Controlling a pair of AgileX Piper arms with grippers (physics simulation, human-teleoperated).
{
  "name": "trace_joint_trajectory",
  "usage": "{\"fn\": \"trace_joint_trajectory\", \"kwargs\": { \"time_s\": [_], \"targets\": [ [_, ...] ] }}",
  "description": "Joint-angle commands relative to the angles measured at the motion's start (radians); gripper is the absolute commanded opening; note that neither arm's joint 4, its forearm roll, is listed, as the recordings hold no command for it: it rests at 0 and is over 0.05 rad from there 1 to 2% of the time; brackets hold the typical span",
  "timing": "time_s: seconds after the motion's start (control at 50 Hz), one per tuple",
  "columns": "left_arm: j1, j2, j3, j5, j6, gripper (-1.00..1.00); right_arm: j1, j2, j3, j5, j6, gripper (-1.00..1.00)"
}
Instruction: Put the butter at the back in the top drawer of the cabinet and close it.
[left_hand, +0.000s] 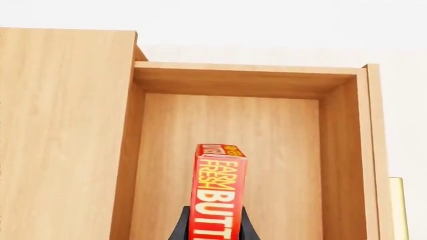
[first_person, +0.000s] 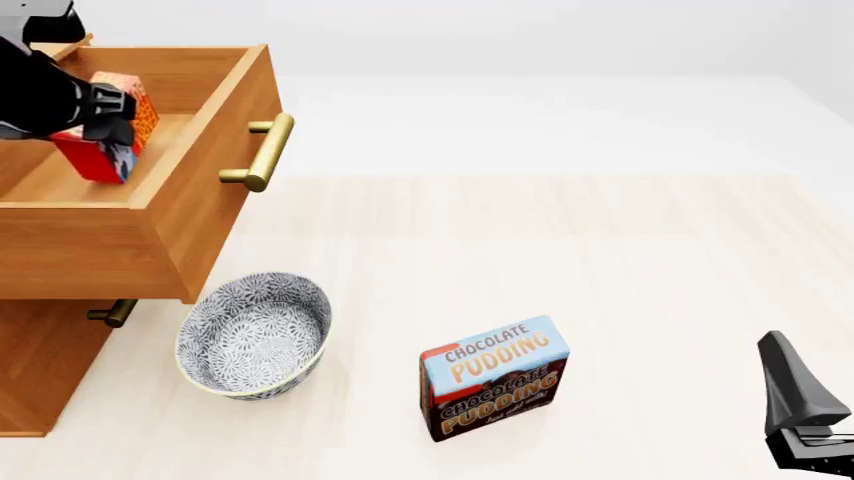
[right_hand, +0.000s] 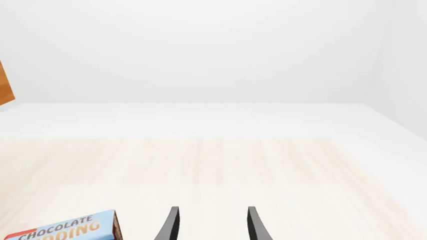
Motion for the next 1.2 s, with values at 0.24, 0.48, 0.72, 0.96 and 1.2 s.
{"fn": "trace_joint_trajectory", "kwargs": {
  "time_s": [0.24, 0.48, 0.72, 0.96, 1.2],
  "targets": [
    [0.012, 0.010, -0.008, -0.006, 0.016, -1.00, 0.000, 0.000, 0.000, 0.000, 0.000, 1.00],
    [-0.007, -0.010, -0.035, 0.006, 0.003, 1.00, 0.000, 0.000, 0.000, 0.000, 0.000, 1.00],
    [-0.138, -0.061, -0.186, 0.090, -0.051, 1.00, 0.000, 0.000, 0.000, 0.000, 0.000, 1.00],
    [-0.276, -0.135, -0.331, 0.194, -0.071, 1.00, 0.000, 0.000, 0.000, 0.000, 0.000, 1.00],
    [-0.375, -0.189, -0.303, 0.169, -0.073, 1.00, 0.000, 0.000, 0.000, 0.000, 0.000, 1.00]
  ]
}}
